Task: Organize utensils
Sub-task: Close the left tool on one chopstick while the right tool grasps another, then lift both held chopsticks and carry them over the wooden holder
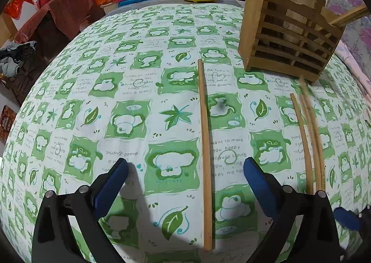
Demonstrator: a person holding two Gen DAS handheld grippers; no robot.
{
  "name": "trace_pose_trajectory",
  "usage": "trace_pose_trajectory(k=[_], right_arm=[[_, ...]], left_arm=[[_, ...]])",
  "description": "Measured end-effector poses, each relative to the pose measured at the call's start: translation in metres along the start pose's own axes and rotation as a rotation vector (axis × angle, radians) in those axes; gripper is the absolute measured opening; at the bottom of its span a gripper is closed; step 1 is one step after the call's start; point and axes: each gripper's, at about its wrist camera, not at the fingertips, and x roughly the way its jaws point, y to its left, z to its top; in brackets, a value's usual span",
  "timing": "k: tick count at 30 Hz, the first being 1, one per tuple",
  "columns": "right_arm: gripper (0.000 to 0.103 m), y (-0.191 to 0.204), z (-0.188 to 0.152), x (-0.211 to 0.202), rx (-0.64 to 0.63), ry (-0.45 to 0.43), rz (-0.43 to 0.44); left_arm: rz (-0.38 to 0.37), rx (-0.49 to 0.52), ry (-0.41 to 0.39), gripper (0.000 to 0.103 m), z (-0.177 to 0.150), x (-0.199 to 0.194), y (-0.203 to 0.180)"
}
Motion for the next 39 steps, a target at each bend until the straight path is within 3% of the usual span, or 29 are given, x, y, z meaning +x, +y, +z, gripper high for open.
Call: trace_pose_trajectory(k=[5,8,9,12,15,21,24,26,30,32,34,39], right_arm=[[0.04,0.002,-0.001,0.0,-0.017,-0.002,0.0],[0.037,0.005,-0.001,-0.001,-0.022,-0.021,-0.068],[0.027,-0.002,0.0,0.002,0.015,-0.01,-0.111],[0.012,-0.03,0.003,0.0,0.148,-0.026,-0.121],[0.012,-0.038,0.003,-0.005,0.177,-0.04,-0.058],[0.016,-0.034,0.005,0.001,0.157,-0.021,-0.077],[0.016,-0.032,0.004,0.002,0.152,-0.021,-0.086],[0.015,-0.031,0.004,0.001,0.15,-0.022,-0.089],[0.014,-0.031,0.004,0.002,0.149,-0.024,-0.097],[0.011,-0.027,0.004,0.002,0.133,-0.026,-0.12],[0.007,-0.027,0.004,0.002,0.132,-0.029,-0.117],[0.006,-0.033,0.003,-0.012,0.159,-0.103,-0.103]], left_arm=[[-0.001,-0.001,0.0,0.098,-0.001,0.0,-0.001],[-0.002,-0.001,0.0,0.098,-0.001,-0.001,-0.001],[-0.002,-0.001,0.001,0.098,-0.001,-0.001,-0.001],[-0.001,-0.001,0.001,0.098,-0.001,-0.001,-0.001],[-0.004,0.002,0.004,0.098,-0.002,-0.002,-0.001],[-0.068,0.064,0.008,0.097,-0.023,-0.019,-0.002],[-0.084,0.116,-0.019,0.085,-0.043,-0.032,-0.005],[-0.098,0.14,-0.041,0.065,-0.054,-0.04,-0.005],[-0.108,0.172,-0.071,0.039,-0.068,-0.05,-0.006],[-0.123,0.198,-0.081,0.018,-0.071,-0.053,-0.01],[-0.124,0.205,-0.087,0.007,-0.071,-0.052,-0.014],[-0.2,0.15,-0.139,0.006,-0.067,-0.064,-0.003]])
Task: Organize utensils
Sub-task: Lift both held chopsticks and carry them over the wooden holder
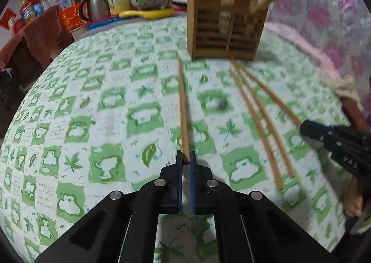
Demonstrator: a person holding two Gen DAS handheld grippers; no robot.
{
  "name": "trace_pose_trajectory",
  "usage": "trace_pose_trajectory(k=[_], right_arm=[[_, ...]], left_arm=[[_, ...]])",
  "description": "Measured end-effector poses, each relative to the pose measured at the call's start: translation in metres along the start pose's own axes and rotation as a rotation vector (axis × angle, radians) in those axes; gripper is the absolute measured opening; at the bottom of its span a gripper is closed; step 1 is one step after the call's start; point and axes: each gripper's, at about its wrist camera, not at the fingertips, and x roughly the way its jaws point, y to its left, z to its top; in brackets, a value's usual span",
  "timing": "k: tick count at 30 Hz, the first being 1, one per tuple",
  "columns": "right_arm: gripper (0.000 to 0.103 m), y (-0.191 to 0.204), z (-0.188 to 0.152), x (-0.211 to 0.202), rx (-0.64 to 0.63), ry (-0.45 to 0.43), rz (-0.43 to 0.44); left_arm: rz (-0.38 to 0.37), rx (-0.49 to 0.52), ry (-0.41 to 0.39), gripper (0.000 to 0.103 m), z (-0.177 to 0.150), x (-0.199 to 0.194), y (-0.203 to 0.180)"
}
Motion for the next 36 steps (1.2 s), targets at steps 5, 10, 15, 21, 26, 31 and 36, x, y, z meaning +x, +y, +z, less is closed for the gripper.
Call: trace_pose_trajectory(k=[5,10,15,21,26,31,36], right_arm=[[0.007,-0.005,0.005,-0.019,0.027,-0.088,0.017],[0.007,-0.014,0.019,-0.047,0.073,-0.175,0.023],[0.007,-0.013,0.04,-0.081,0.069,-0.261,0.024],[0.007,-0.002,0.065,-0.104,0.044,-0.325,0.004],[0.007,0.002,0.089,-0.111,0.036,-0.352,-0.02],[0.007,-0.003,0.112,-0.12,0.058,-0.385,-0.011],[0.007,-0.003,0.144,-0.136,0.074,-0.442,0.007]], left_arm=[[-0.018,-0.038,-0.071,0.006,0.01,-0.021,0.004],[-0.021,-0.051,-0.126,0.006,0.031,-0.046,0.0],[-0.033,-0.052,-0.162,0.006,0.052,-0.063,-0.006],[-0.051,-0.021,-0.206,0.006,0.086,-0.083,-0.026],[-0.059,-0.01,-0.235,0.006,0.118,-0.093,-0.036],[-0.071,-0.019,-0.268,0.006,0.152,-0.108,-0.038],[-0.074,-0.031,-0.357,0.006,0.195,-0.136,-0.042]])
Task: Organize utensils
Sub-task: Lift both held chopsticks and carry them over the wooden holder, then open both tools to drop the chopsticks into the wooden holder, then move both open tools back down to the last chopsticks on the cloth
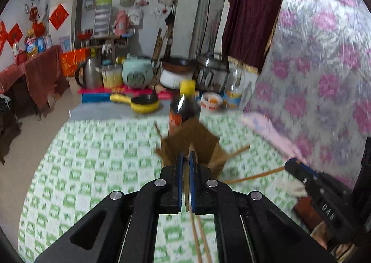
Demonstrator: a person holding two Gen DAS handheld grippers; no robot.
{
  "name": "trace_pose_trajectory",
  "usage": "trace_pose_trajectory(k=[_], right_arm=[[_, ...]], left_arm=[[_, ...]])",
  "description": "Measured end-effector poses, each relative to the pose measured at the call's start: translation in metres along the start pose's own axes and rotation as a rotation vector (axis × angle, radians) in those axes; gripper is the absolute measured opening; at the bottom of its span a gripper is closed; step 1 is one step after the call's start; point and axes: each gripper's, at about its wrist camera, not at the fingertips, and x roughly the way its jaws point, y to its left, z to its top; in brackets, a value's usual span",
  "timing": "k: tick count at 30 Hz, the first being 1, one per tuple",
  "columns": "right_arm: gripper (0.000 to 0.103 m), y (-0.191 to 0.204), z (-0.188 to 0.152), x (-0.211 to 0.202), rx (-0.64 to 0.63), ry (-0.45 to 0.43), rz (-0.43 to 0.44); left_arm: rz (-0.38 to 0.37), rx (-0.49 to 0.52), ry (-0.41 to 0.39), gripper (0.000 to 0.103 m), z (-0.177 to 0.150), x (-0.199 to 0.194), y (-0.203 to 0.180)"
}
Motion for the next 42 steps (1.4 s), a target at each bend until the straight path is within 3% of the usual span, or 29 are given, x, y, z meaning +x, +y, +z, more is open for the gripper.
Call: trace_pose_trajectory(k=[6,9,12,16,18,20,22,26,29,34,37,42], right_arm=[[0.006,0.008,0.035,0.007,0.003,-0.074,0.004],[0.007,0.007,0.038,0.021,0.002,-0.075,-0.014],[0.007,0.0,0.032,0.047,0.019,-0.03,-0.029],[0.011,-0.011,0.016,0.085,0.033,0.07,-0.048],[0.018,-0.018,0.011,0.088,0.054,0.075,-0.048],[0.026,-0.021,0.01,0.08,0.078,0.054,-0.043],[0.029,-0.021,0.01,0.068,0.083,0.023,-0.045],[0.041,-0.016,0.006,0.042,0.077,-0.029,-0.054],[0.045,-0.013,-0.001,0.028,0.073,-0.045,-0.05],[0.059,-0.012,-0.023,0.009,0.084,-0.05,-0.044],[0.065,-0.015,-0.046,0.008,0.094,-0.024,-0.045],[0.07,-0.033,-0.098,0.043,0.123,0.127,-0.065]], left_arm=[[0.052,0.0,-0.161,0.006,0.052,-0.002,-0.012],[0.075,-0.003,-0.185,0.006,0.059,0.018,-0.013],[0.11,-0.017,-0.159,0.006,0.045,0.061,-0.006],[0.072,-0.087,-0.005,0.006,0.016,0.109,0.018],[0.066,-0.114,0.018,0.012,0.006,0.11,0.029],[0.084,-0.133,-0.012,0.051,0.0,0.099,0.037],[0.105,-0.153,-0.051,0.065,-0.004,0.084,0.046],[0.121,-0.178,-0.071,0.072,-0.013,0.062,0.059],[0.138,-0.196,-0.078,0.078,-0.02,0.049,0.065],[0.153,-0.247,-0.078,0.089,-0.053,0.025,0.082],[0.146,-0.25,-0.031,0.093,-0.082,0.027,0.085],[0.159,-0.182,0.122,0.093,-0.146,0.066,0.082]])
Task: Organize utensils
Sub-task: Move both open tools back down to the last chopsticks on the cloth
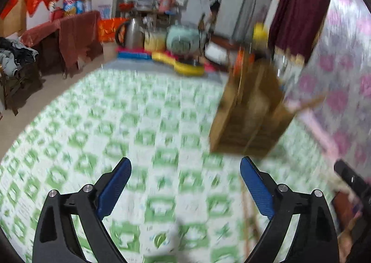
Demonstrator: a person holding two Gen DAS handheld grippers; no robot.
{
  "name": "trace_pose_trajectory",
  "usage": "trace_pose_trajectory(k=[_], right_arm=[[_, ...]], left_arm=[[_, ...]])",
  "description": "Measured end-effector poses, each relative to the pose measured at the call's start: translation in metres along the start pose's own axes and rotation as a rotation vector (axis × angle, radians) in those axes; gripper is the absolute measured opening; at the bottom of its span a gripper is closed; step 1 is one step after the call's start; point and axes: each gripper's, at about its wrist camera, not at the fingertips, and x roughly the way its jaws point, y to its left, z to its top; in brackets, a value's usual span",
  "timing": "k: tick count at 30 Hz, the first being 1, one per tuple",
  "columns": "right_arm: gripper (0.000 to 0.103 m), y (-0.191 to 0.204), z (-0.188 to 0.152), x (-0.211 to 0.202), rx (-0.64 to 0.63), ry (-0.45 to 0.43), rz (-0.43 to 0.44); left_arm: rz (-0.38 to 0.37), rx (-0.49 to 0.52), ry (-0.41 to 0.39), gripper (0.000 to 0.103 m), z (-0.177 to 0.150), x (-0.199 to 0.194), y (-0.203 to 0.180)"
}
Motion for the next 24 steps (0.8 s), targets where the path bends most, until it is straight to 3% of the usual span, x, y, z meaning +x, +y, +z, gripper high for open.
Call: trace_pose_trajectory(k=[2,3,7,13,17,21,24], right_arm=[[0.074,-0.008,-0.01,0.02,0.012,0.079,-0.035],[0.074,-0.014,-0.016,0.038,0.017,0.16,-0.064],[0.074,-0.03,-0.032,0.074,0.079,0.338,-0.086],[0.076,-0.028,-0.035,0.076,0.072,0.342,-0.09],[0.076,-0.03,-0.035,0.078,0.076,0.349,-0.094],[0.077,-0.04,-0.031,0.076,0.12,0.334,-0.112],[0.077,-0.052,-0.028,0.074,0.176,0.323,-0.127]], left_arm=[[0.038,0.029,0.125,0.093,-0.012,0.027,0.0],[0.041,0.035,0.169,0.093,-0.016,0.037,0.0],[0.077,0.057,0.268,0.093,-0.03,0.059,0.0],[0.113,0.053,0.349,0.093,-0.04,0.078,0.003],[0.109,0.047,0.335,0.093,-0.038,0.074,0.005],[0.005,0.098,0.253,0.093,-0.036,0.054,-0.011],[-0.095,0.172,0.264,0.093,-0.044,0.051,-0.032]])
